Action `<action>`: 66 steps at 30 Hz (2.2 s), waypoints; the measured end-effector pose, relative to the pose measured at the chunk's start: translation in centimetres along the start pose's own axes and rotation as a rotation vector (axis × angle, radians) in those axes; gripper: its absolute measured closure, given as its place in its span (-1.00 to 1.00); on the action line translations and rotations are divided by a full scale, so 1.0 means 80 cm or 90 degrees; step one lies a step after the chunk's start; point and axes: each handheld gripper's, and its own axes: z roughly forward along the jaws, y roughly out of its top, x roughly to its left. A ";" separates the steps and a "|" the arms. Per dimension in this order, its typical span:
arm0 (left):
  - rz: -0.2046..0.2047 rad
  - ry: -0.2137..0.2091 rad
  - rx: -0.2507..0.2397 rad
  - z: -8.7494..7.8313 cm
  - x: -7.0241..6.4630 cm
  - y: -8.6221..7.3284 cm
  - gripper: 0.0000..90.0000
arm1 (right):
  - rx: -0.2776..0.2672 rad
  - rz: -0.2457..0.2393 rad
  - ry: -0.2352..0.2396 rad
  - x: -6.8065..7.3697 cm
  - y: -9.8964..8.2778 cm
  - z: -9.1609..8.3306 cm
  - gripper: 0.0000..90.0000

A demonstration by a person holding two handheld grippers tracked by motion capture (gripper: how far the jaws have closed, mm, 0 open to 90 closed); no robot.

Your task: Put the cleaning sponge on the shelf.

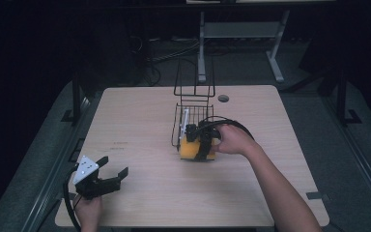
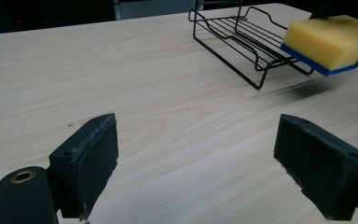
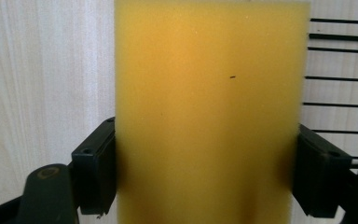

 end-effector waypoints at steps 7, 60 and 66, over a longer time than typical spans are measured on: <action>0.003 0.001 0.001 0.001 -0.001 0.000 -0.71 | 0.003 0.000 -0.010 -0.010 0.003 -0.010 -0.52; -0.003 -0.004 0.000 0.002 0.003 0.000 -0.71 | 0.039 0.043 -0.002 -0.105 0.021 0.024 -0.52; -0.004 -0.004 0.001 0.002 0.003 0.000 -0.71 | 0.041 0.045 -0.001 -0.107 0.019 0.029 -0.52</action>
